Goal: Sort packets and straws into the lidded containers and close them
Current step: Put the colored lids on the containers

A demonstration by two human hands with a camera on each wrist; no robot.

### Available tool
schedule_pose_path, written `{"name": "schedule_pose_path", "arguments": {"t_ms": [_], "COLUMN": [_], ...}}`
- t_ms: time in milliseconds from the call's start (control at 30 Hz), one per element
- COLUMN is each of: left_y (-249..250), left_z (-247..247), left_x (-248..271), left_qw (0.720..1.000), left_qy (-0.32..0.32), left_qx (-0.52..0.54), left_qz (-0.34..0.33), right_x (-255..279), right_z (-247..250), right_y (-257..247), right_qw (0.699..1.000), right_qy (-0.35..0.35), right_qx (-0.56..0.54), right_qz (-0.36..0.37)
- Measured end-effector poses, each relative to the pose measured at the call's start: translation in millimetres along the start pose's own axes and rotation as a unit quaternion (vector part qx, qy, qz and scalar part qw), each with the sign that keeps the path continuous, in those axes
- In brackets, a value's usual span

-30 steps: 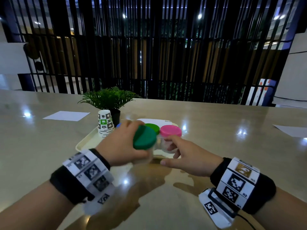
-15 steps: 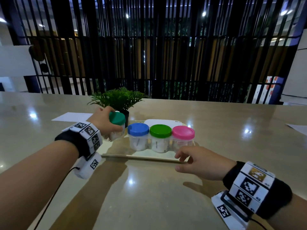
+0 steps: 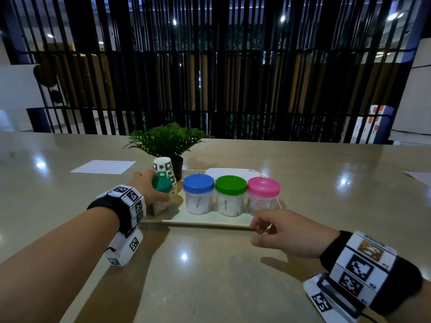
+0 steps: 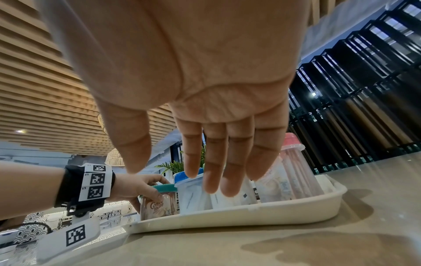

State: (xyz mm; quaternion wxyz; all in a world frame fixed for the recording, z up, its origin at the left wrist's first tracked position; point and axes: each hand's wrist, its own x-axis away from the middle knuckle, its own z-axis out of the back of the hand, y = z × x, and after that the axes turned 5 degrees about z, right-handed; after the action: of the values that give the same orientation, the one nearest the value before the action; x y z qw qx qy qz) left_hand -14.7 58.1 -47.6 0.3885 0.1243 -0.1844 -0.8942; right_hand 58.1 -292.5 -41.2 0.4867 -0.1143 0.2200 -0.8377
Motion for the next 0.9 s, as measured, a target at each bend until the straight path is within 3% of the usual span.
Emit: {"name": "schedule_pose_path", "arguments": {"t_ms": [667, 900], "left_y": [-3.3, -0.4], "left_z": [-3.5, -0.5], "left_x": [2.4, 9.0], "left_qw": [0.999, 0.998], "left_qy": [-0.021, 0.01], "left_qx": [-0.033, -0.047], "left_qz": [-0.006, -0.032], "right_x": [-5.4, -8.1], "right_z": [1.3, 1.2], "right_y": [4.9, 3.2], "right_qw": [1.0, 1.0], "right_qy": [-0.002, -0.009], "right_qx": [-0.021, -0.01], "right_qz": [-0.004, -0.001]}}
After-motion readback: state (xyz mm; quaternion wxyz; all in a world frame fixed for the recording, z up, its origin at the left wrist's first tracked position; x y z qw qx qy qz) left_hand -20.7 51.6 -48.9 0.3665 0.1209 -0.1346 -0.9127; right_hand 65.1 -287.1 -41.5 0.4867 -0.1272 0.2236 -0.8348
